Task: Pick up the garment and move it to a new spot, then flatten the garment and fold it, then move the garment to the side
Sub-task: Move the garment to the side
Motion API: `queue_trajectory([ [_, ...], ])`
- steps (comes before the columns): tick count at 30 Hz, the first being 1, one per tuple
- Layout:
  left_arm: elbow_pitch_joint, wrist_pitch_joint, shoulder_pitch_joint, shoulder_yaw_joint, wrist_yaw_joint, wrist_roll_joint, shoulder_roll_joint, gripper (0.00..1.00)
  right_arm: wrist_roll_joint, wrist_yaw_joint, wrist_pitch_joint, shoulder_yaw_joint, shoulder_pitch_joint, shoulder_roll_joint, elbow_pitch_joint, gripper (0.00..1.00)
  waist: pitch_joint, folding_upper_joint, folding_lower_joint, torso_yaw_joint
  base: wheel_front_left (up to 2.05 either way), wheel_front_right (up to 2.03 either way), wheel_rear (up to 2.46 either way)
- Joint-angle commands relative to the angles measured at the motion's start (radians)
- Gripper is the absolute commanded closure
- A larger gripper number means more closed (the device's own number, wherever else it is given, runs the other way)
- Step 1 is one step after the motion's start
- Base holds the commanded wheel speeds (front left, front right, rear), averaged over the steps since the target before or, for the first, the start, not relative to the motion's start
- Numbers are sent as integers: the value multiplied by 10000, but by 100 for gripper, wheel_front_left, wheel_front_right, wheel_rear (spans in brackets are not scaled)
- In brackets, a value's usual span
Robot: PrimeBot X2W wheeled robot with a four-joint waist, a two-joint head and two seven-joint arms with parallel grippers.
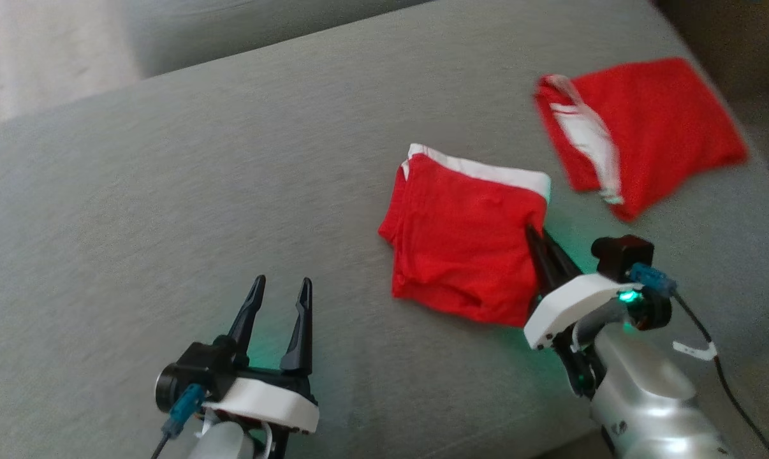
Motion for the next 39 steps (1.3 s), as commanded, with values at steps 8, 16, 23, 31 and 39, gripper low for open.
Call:
queue_trajectory([
  [8,-175,-51,-430,141,-131,110,72,0,14,65,-106,510,105,83,-423,100,-28,0,0,-1830,0,0,0],
  [16,4,-51,-414,-146,-156,-11,72,0,-1003,65,26,325,-1075,-522,-240,100,272,0,0,-1363,0,0,0],
  [23,129,-51,-591,-368,-165,-4,72,0,-1791,65,677,390,-2826,-1483,148,100,613,0,0,-611,0,0,0],
  [31,210,-51,-861,-558,-197,29,72,0,-3030,65,1247,-922,-4514,-3425,1662,100,957,0,0,529,0,0,0],
  [39,100,-51,-949,-560,-9,-106,72,0,-4273,65,245,-3293,-4868,-3501,2293,0,1023,0,0,936,0,0,0],
])
